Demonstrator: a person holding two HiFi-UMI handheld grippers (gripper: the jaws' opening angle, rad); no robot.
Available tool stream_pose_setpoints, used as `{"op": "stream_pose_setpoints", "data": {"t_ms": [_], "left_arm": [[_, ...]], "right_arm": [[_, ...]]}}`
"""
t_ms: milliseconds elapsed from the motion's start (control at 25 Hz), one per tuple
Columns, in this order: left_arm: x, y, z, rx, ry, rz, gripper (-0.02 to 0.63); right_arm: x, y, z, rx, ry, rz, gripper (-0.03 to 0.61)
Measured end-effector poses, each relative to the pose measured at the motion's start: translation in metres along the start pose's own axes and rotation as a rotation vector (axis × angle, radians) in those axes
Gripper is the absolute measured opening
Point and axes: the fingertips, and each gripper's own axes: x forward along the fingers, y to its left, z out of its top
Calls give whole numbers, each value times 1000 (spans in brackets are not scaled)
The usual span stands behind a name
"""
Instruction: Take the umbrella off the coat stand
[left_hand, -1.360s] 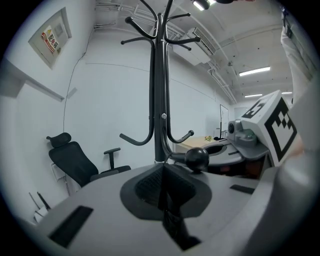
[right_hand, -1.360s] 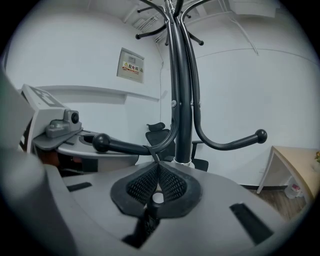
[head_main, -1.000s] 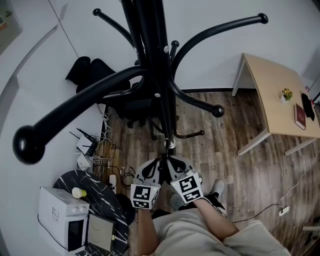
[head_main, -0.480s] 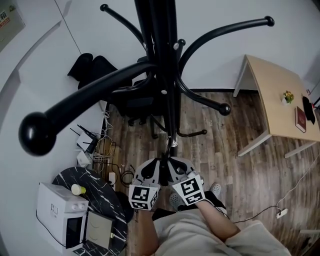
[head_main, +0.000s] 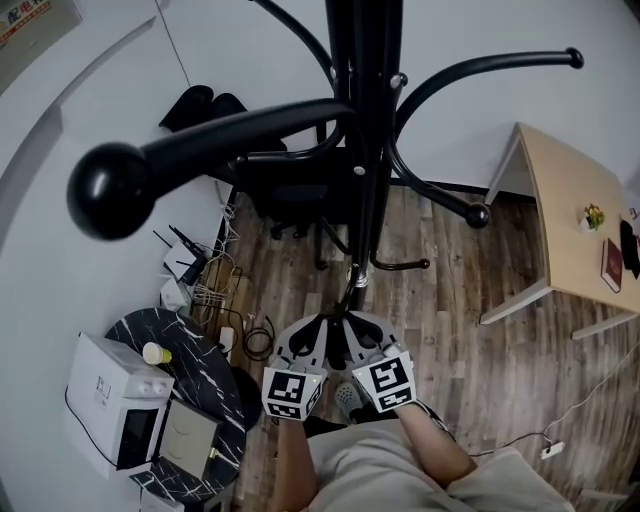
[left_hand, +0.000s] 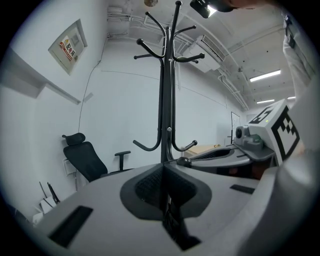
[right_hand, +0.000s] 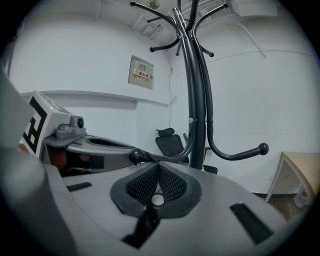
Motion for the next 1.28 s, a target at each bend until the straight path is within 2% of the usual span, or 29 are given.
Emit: {"op": "stream_pose_setpoints", "data": {"t_ms": [280,720,960,1160,1280], "left_arm": [[-6,-1,4,-34,-16,59,21],[-18,-14,12,-40,-20,89,21],[-20,-26,15,-29,3,107,21],[-21,-41,17,-50,-30,138,21],[-22,-50,11,-55,-13,168,21]], "right_arm": [[-7,8,4,-11,-2,53,11],[-15,14,11,-34,3,123,11],[-25,5,14,-31,0,128,11],[-42,3,16,-43,-5,162,11],[-45,-2,7,-54,16,186,11]]}}
